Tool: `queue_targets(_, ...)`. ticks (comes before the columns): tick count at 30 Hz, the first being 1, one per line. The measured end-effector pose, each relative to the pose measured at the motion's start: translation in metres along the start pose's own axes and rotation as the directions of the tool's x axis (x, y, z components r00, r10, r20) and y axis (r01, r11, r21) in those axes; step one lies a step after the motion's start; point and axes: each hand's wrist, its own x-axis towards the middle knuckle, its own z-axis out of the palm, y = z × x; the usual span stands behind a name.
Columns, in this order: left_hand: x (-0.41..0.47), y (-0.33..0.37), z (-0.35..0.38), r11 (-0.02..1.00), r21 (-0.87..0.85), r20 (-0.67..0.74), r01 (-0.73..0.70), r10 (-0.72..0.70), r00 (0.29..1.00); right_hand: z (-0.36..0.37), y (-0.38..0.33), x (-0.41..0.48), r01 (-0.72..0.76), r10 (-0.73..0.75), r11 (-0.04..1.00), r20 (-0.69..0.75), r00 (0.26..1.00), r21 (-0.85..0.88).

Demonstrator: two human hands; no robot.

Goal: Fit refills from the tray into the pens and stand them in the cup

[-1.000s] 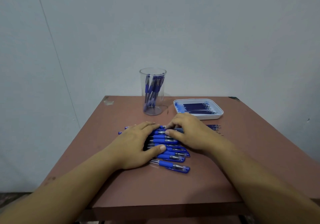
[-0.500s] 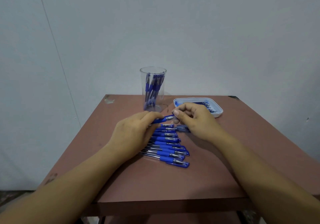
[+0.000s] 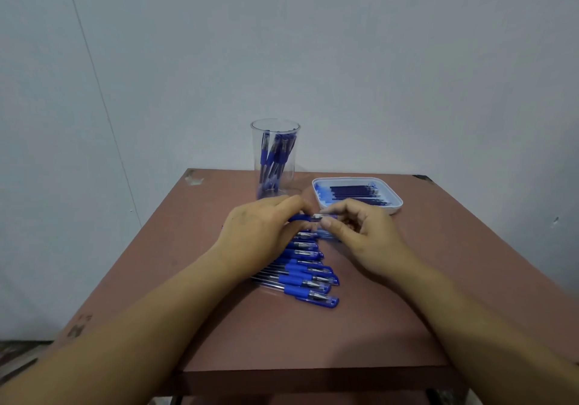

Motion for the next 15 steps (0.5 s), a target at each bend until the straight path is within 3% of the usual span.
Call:
queue_targets(5, -0.008, 0.004, 0.002, 0.991, -0.049, 0.006, 0.127, -0.127, 0.992, 0.001, 0.002, 0.002, 0.011, -0.011, 0.999, 0.005, 1.000, -0.046)
queue_targets(12, -0.010, 0.002, -0.004, 0.922, -0.205, 0.242, 0.327, -0.276, 0.930, 0.002, -0.002, 0.000, 0.042, -0.037, 0.992, 0.043, 0.998, -0.123)
queue_targets(15, -0.012, -0.008, -0.008, 0.891, -0.248, 0.312, 0.380, -0.297, 0.902, -0.012, 0.004, -0.002, 0.022, -0.028, 0.988, -0.037, 0.999, -0.151)
